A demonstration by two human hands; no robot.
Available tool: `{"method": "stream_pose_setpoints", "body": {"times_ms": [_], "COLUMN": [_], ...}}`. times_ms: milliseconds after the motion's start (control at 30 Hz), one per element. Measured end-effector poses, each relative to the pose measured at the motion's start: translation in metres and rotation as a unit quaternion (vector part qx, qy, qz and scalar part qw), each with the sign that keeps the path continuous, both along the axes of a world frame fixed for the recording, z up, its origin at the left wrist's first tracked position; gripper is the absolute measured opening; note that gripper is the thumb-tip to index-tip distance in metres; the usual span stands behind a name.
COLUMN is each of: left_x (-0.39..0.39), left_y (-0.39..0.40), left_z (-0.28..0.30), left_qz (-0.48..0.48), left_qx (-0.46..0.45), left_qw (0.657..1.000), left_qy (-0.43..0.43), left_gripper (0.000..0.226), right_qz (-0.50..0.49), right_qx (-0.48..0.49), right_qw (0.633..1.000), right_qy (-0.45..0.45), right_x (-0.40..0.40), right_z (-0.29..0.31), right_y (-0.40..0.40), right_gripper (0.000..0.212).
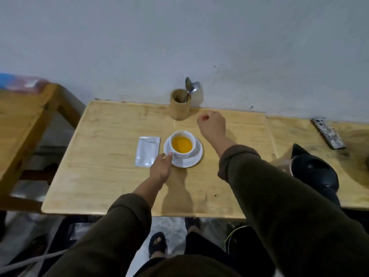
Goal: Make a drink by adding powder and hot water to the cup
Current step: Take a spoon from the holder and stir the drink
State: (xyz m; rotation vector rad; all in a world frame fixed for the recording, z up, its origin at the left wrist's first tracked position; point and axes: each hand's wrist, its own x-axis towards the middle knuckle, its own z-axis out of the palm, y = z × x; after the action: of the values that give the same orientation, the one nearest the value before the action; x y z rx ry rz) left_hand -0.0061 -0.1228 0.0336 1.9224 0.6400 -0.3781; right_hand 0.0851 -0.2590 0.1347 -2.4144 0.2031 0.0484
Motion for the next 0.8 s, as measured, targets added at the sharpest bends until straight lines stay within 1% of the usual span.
{"method": "stream_pose_setpoints", "body": {"times_ms": [67,133,200,267,333,400,467,500,567,600,700,800], "left_x": [0.003,0.003,0.005,0.007,0.008,0.007,0.005,0.005,0.004,0.005,0.004,0.004], "left_y": [0.002,0.002,0.002,0.002,0.001,-0.001,-0.003,-0.004,-0.005,-0.006,-0.008,-0.009], "left_z": [-0.004,-0.005,-0.005,-0.004,-0.003,-0.004,-0.004,-0.005,-0.004,-0.003,-0.001,0.001], "left_qz": [0.008,0.038,0.062,0.082,0.105,0.131,0.146,0.151,0.154,0.155,0.164,0.161], "left_qx": [-0.003,-0.011,-0.021,-0.028,-0.033,-0.044,-0.047,-0.044,-0.041,-0.041,-0.049,-0.053], "left_qw": [1.000,0.999,0.998,0.996,0.993,0.989,0.987,0.986,0.986,0.986,0.984,0.984], "left_qy": [0.007,0.015,0.021,0.030,0.041,0.046,0.048,0.050,0.052,0.052,0.052,0.049], "left_gripper": [0.057,0.054,0.058,0.063,0.060,0.057,0.054,0.053,0.053,0.053,0.052,0.050], "right_qz": [-0.016,-0.035,-0.056,-0.079,-0.108,-0.107,-0.098,-0.087,-0.066,-0.067,-0.105,-0.117], "right_qx": [0.022,0.048,0.075,0.109,0.167,0.200,0.215,0.212,0.196,0.189,0.223,0.258], "right_qw": [0.999,0.997,0.991,0.983,0.968,0.959,0.956,0.960,0.970,0.971,0.955,0.945], "right_qy": [0.024,0.050,0.092,0.126,0.151,0.171,0.174,0.161,0.130,0.128,0.167,0.162], "right_x": [0.026,0.050,0.074,0.095,0.110,0.119,0.121,0.124,0.131,0.134,0.139,0.138], "right_z": [-0.002,-0.004,-0.006,-0.008,-0.012,-0.019,-0.021,-0.023,-0.027,-0.026,-0.023,-0.022], "right_y": [0.006,0.011,0.014,0.018,0.021,0.022,0.022,0.022,0.023,0.024,0.024,0.023], "right_gripper": [0.022,0.025,0.028,0.031,0.033,0.029,0.019,0.017,0.023,0.027,0.034,0.029]}}
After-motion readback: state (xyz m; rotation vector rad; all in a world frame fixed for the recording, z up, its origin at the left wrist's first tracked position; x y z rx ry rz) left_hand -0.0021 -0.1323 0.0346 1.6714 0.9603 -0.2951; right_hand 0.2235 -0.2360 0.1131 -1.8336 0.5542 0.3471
